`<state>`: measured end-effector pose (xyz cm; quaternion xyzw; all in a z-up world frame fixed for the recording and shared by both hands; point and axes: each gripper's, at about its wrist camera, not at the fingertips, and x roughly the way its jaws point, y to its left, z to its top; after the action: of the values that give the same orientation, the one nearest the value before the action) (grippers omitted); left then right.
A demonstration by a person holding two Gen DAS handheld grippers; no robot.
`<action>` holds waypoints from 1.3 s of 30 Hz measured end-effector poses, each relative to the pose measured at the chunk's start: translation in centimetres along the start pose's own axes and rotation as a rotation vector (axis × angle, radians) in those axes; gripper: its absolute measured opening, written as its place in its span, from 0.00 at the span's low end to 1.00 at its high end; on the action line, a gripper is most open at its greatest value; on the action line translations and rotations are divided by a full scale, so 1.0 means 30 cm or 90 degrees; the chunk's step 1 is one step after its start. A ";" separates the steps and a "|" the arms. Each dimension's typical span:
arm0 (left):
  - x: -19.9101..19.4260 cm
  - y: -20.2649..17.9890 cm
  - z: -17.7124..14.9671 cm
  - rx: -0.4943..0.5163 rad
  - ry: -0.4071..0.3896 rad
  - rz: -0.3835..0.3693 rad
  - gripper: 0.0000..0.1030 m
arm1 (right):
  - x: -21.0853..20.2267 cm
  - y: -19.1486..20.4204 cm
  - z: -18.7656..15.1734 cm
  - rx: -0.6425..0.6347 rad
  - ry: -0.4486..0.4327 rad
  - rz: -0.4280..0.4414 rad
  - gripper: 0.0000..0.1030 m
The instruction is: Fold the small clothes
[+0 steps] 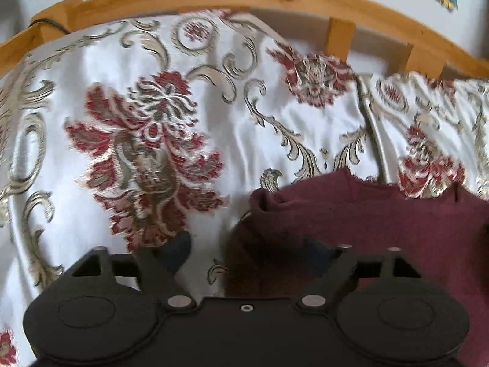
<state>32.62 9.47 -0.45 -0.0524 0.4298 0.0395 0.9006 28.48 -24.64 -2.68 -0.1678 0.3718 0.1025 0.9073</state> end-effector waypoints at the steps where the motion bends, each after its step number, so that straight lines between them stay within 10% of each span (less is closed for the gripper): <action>1: -0.016 0.014 -0.011 -0.007 -0.006 -0.004 0.83 | -0.007 -0.008 -0.005 0.008 -0.001 -0.003 0.57; 5: -0.069 0.045 -0.078 -0.023 -0.015 -0.022 0.86 | -0.071 -0.034 -0.040 0.041 -0.013 -0.007 0.87; 12: -0.128 0.009 -0.230 0.024 -0.030 -0.031 0.78 | -0.238 0.011 -0.161 0.082 -0.017 -0.012 0.99; 20: -0.136 -0.056 -0.278 0.096 -0.025 -0.040 0.14 | -0.342 0.111 -0.243 0.120 -0.071 -0.057 1.00; 33: -0.186 -0.004 -0.355 0.001 -0.069 -0.022 0.08 | -0.302 0.176 -0.297 0.108 -0.071 -0.038 1.00; 39: -0.174 0.011 -0.344 -0.015 -0.058 -0.041 0.26 | -0.300 0.180 -0.305 0.111 -0.073 -0.042 1.00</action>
<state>21.36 8.32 -2.87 -0.0751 0.3860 0.0176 0.9193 14.62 -23.70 -3.64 -0.0943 0.3211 0.0492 0.9411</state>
